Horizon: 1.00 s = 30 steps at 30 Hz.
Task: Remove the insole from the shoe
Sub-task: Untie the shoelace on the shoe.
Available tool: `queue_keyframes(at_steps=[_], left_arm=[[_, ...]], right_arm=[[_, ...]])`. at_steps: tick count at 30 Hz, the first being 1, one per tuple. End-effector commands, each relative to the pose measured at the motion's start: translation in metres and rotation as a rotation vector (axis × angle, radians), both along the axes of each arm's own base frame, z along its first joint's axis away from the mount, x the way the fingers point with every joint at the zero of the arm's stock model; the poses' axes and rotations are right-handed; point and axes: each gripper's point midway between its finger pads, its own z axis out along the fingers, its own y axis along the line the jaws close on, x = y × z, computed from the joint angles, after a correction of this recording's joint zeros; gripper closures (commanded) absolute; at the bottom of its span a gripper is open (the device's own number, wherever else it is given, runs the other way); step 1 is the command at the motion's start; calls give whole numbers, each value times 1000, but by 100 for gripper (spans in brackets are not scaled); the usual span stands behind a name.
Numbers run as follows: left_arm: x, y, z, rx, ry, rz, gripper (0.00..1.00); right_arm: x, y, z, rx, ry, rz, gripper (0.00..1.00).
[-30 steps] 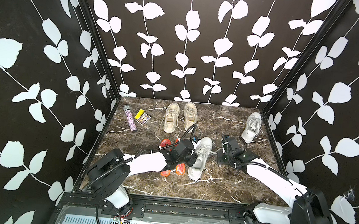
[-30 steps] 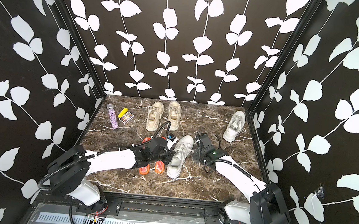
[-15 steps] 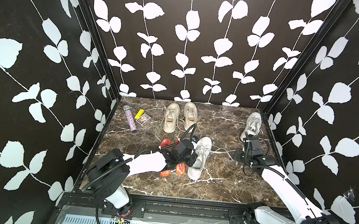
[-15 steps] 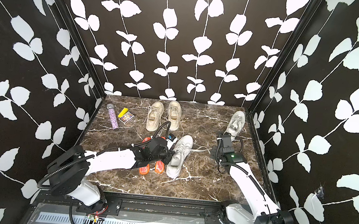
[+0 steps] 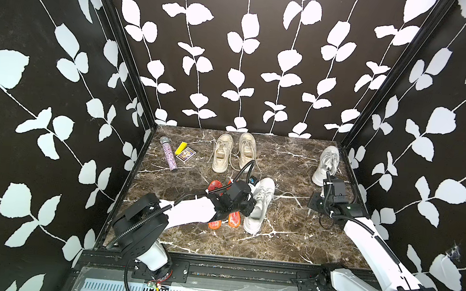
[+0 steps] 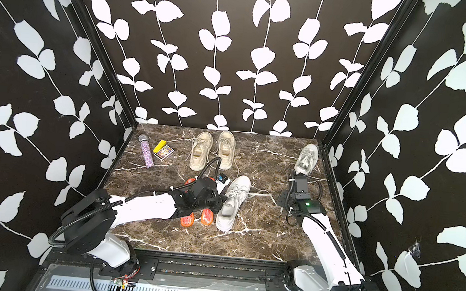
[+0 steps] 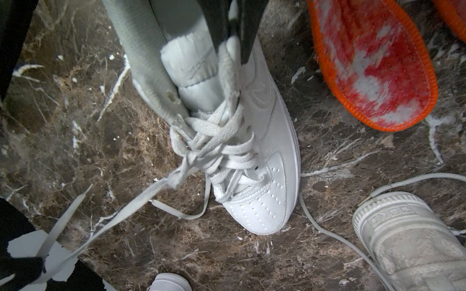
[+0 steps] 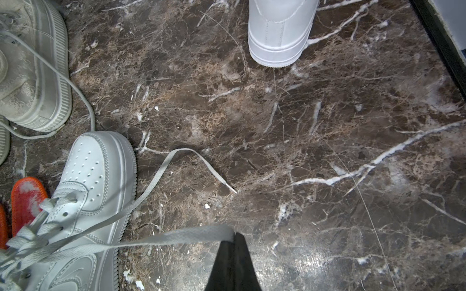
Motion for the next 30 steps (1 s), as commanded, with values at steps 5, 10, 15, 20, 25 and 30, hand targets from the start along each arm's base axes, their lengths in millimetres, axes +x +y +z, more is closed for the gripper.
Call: queue_keyframes(at_steps=[5, 10, 15, 20, 25, 30], left_arm=[[1, -20, 35, -97, -33, -65, 100], [-3, -29, 38, -134, -24, -101, 100], [-10, -44, 40, -136, -19, -148, 100], [-16, -48, 39, -131, -22, -163, 100], [-16, -47, 35, -130, -17, -162, 100], [-17, -49, 36, -134, -18, -166, 100]], right_arm=[[-3, 6, 12, 21, -35, 46, 88], [0, 52, 48, 3, -119, 256, 60], [0, 110, 45, -94, -75, 502, 51], [1, 139, 29, -122, -24, 601, 51], [-2, 157, 16, -115, 7, 651, 51], [-4, 165, 3, -139, 41, 674, 51]])
